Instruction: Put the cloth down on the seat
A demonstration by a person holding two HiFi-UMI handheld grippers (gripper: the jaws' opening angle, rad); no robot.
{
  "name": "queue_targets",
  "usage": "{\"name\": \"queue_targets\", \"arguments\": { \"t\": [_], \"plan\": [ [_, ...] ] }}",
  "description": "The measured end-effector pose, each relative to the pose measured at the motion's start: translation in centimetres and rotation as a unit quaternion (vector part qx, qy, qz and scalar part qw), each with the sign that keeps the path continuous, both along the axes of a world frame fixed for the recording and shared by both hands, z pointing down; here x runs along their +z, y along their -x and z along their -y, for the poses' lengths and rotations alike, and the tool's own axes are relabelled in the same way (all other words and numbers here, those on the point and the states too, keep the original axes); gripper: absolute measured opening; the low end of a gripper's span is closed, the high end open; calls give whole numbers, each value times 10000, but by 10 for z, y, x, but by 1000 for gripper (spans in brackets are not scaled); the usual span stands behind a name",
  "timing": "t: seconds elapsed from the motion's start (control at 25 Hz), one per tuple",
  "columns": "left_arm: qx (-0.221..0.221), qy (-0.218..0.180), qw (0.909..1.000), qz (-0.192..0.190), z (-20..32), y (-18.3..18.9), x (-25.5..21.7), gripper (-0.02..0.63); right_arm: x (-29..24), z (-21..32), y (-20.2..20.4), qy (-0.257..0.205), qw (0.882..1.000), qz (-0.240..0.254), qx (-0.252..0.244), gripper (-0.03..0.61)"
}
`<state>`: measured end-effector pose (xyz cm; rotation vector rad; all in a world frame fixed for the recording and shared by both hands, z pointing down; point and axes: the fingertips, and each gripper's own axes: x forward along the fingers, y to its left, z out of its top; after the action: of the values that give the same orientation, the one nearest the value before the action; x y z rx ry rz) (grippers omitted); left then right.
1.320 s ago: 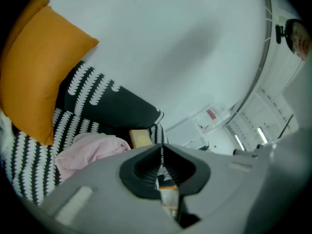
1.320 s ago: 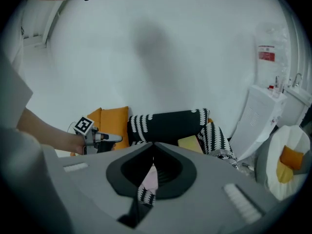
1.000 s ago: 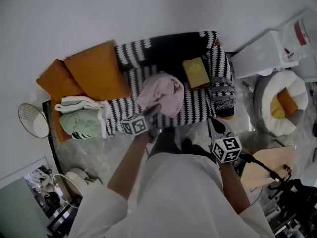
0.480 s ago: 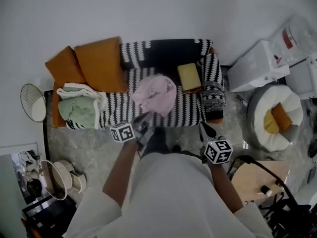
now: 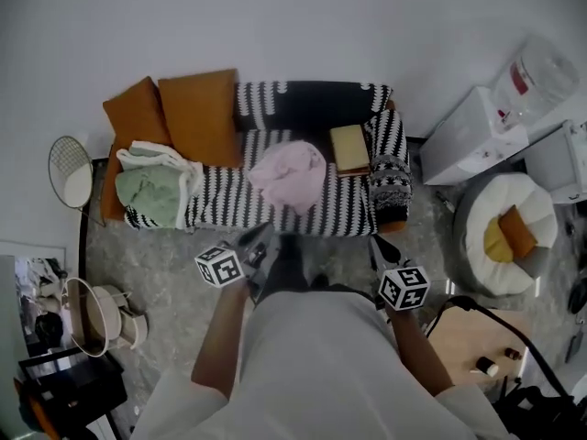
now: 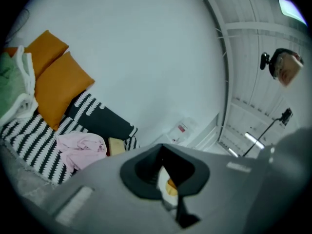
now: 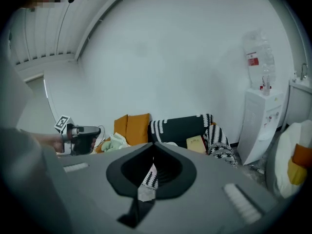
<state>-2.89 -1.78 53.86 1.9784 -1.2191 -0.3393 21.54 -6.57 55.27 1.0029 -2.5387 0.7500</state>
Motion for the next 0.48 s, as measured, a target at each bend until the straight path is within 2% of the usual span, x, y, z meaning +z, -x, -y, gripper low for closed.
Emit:
{"name": "queue_targets", "arguments": {
  "t": [0.2, 0.48],
  "plan": [
    [20, -173, 9994, 299, -49, -5, -26, 0, -21, -22, 1, -239, 9996, 2, -119, 3],
    [199, 40, 9962, 845, -99, 14, -19, 0, -22, -50, 17, -318, 9990, -171, -278, 3]
  ]
}}
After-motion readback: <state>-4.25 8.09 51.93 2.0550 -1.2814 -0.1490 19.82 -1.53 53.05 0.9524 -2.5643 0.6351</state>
